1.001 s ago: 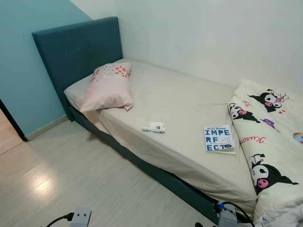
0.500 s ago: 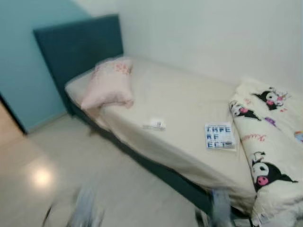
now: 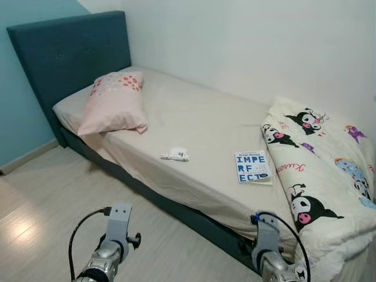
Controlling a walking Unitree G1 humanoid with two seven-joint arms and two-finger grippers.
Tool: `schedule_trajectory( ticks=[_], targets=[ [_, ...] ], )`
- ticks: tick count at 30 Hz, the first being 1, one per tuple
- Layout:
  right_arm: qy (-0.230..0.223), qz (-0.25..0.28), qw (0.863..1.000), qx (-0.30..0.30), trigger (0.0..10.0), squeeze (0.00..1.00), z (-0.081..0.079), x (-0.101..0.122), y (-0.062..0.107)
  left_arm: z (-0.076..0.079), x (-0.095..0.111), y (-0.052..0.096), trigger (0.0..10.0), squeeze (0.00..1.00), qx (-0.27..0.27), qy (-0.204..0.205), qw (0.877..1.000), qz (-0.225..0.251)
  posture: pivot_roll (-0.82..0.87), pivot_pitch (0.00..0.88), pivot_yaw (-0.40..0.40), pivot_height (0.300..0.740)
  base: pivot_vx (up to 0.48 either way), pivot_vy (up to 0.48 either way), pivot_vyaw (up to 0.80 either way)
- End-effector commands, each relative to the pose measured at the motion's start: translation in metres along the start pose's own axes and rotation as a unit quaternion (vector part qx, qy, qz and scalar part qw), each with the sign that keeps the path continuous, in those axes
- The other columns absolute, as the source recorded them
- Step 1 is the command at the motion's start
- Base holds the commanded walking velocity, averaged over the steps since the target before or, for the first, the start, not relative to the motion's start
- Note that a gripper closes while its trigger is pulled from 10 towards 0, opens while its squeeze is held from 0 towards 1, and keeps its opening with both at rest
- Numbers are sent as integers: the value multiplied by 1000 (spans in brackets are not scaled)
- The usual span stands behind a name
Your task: Clean up the room
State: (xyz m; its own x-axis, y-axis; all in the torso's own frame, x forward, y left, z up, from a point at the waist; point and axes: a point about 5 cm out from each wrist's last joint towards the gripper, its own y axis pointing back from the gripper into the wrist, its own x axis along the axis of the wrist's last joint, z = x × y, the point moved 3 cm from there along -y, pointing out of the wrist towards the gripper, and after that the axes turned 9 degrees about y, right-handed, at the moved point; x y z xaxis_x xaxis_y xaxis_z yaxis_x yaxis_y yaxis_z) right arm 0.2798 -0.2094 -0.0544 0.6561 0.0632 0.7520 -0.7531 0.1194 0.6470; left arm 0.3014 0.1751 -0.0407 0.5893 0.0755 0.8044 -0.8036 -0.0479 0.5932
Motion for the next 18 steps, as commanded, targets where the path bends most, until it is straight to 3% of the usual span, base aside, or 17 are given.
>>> schedule_trajectory(
  ticks=[1, 8, 10, 15, 18],
  targets=[
    [-9, -28, 999, 12, 10000, 0, -1, -15, 2, -8, -14, 3, 10000, 0, 7, -15, 1000, -20, -97, 0, -48, 740, 0, 0, 0],
    [-9, -65, 998, 13, 10000, 0, 3, -43, 10, -24, -34, 10, 10000, 0, 31, -6, 998, -48, -91, 0, -51, 740, 0, 0, 0],
    [-20, -72, 997, 14, 10000, 0, 5, -50, 12, -29, -40, 12, 10000, 0, 37, 5, 998, -58, -89, 0, -53, 740, 0, 0, 0],
    [1, -87, 996, 15, 10000, 0, 10, -62, 16, -35, -56, 17, 10000, 0, 39, 41, 995, -85, -91, 0, -57, 740, 0, 0, 0],
    [3, -97, 995, 20, 10000, 0, 10, -68, 18, -39, -64, 20, 10000, 0, 43, 55, 993, -95, -93, 0, -57, 740, 0, 0, -800]
  ],
)
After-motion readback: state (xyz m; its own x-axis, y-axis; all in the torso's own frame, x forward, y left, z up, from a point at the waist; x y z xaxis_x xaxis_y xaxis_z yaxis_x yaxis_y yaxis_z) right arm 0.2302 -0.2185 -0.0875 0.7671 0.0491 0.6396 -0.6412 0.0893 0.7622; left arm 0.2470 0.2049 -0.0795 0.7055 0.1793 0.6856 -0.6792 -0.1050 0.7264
